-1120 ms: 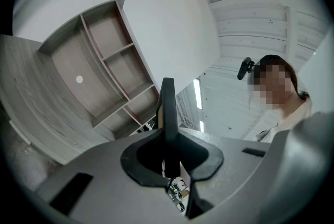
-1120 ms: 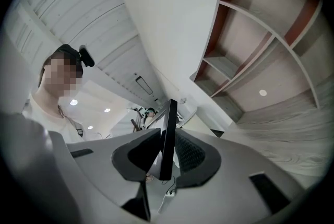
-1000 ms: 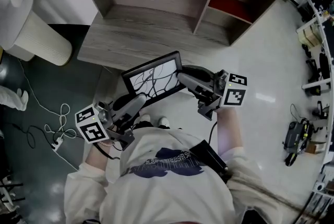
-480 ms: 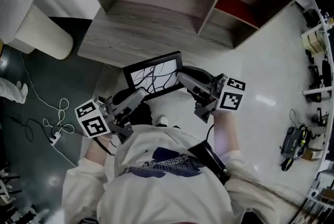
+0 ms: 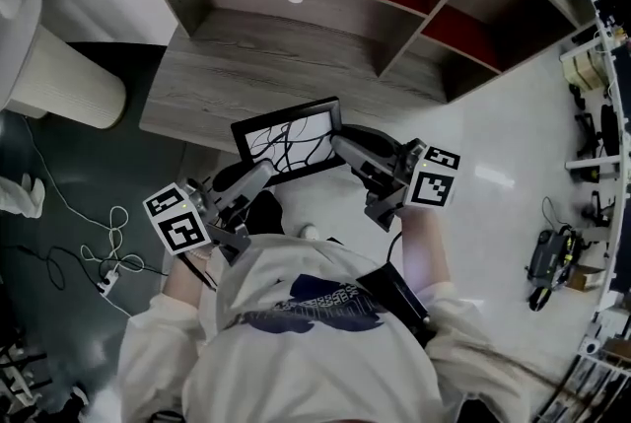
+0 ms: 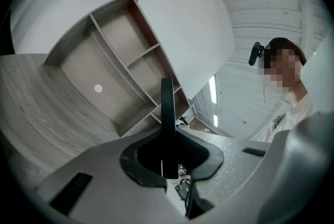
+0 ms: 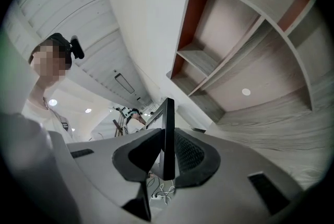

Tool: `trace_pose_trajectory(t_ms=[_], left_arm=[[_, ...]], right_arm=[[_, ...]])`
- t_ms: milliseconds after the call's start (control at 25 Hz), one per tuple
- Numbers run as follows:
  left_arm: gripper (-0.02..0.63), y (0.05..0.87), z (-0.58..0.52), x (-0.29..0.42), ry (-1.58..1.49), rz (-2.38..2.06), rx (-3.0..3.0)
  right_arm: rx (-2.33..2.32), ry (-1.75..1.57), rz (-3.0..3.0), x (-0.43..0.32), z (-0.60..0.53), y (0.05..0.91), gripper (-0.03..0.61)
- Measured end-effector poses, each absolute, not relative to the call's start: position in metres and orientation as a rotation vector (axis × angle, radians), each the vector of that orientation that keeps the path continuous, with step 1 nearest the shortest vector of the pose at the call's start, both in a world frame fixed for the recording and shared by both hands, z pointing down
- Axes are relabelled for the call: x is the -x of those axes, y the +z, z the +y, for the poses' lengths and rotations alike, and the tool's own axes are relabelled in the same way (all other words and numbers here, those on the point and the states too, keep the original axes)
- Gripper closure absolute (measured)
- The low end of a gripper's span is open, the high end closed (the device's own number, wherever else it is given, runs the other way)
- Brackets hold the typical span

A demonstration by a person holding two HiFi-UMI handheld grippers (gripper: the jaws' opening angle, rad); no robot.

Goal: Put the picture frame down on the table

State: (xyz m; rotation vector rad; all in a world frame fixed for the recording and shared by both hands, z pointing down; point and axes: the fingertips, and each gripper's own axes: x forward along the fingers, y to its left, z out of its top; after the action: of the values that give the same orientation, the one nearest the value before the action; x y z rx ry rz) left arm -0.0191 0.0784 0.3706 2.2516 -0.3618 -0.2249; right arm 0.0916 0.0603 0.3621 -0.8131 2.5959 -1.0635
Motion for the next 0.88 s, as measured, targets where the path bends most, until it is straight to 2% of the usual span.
trace_pose_trajectory(t_ms=[240, 880], left_arm=[[0.554, 0.441, -0.042, 0.065, -0.154, -0.351, -2.148], [0.546, 0.442, -0.046, 0.062, 0.012, -0.258, -2.159]], right_arm=[[0.909, -1.237, 2.529, -0.047, -0.052, 0.434, 0.503], [1.125, -1.242, 2.451, -0.048, -0.040, 0.433, 0.503]])
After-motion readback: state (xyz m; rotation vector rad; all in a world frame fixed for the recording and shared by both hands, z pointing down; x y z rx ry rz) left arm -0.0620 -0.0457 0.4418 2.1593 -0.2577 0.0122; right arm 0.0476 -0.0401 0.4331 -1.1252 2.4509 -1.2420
